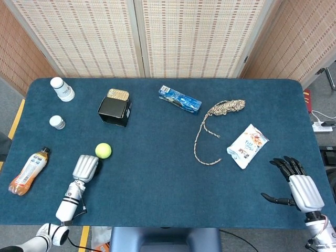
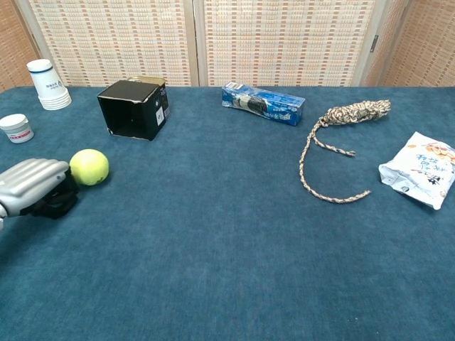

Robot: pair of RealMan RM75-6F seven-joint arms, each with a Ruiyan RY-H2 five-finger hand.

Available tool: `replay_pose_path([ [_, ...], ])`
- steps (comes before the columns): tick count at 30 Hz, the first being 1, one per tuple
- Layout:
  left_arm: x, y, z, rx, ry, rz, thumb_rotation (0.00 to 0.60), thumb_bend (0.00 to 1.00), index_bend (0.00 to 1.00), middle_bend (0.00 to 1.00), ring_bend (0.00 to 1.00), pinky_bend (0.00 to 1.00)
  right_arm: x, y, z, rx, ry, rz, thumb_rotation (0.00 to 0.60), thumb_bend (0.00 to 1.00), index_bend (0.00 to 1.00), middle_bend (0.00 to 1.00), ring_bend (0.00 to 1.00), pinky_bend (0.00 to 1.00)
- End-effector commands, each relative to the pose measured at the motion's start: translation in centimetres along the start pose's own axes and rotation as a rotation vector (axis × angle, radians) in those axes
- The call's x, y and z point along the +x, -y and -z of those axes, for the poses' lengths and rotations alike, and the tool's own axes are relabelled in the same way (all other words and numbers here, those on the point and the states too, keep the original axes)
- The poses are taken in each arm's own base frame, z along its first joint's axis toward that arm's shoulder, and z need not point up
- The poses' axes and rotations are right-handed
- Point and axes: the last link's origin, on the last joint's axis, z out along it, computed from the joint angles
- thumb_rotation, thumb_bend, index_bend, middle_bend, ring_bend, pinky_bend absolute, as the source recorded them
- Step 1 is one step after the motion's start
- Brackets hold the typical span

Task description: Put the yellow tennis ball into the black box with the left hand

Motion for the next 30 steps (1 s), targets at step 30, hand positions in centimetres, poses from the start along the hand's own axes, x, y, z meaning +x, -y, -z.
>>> replay_pose_path([
  [30,2.7,-3.3,-7.9,-0.044,-0.016,0.013,0.600,0.72,1.00,1.00,1.00,1.00,-0.3,-0.2,-1.2,-0.045,0.020,0.007,0.544,0.00,0.19,0.12,0.02,0.04],
])
